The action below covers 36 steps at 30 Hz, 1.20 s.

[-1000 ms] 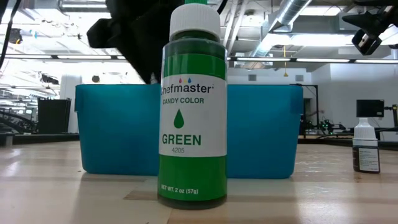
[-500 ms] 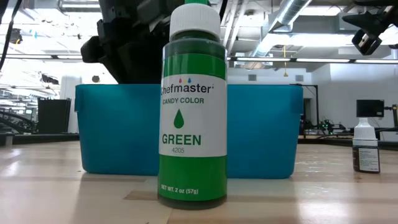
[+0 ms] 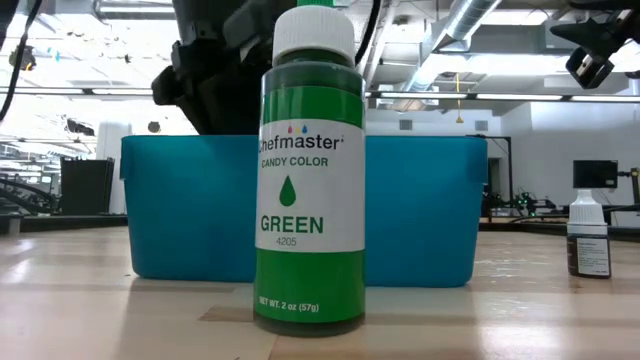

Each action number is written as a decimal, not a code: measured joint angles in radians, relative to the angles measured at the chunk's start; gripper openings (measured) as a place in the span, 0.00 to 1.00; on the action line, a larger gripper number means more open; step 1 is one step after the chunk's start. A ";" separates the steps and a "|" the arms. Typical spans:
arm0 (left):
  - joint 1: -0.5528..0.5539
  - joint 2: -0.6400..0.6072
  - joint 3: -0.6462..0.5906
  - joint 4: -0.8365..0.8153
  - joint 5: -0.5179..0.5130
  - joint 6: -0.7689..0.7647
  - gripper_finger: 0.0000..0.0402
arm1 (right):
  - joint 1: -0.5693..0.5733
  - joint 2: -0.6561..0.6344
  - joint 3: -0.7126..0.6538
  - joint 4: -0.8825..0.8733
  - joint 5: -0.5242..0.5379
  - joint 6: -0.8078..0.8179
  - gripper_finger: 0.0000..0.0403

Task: Pick & Place food coloring
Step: Put the small black food coloring bottle into the blue bin

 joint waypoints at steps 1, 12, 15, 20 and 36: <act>0.004 0.000 0.000 0.002 0.002 0.022 0.15 | 0.000 0.000 0.000 0.000 0.000 0.000 0.31; 0.010 0.000 0.000 0.015 0.012 0.286 0.15 | 0.000 0.000 0.000 0.000 0.000 0.000 0.31; 0.007 0.000 0.000 0.018 0.015 0.333 0.15 | 0.000 0.000 0.000 0.000 0.000 0.000 0.31; 0.004 0.000 0.000 0.051 0.069 0.467 0.15 | 0.000 0.000 0.000 0.000 0.000 0.000 0.31; 0.005 0.031 0.002 0.055 0.101 0.574 0.15 | 0.000 0.000 0.000 0.000 0.000 0.000 0.31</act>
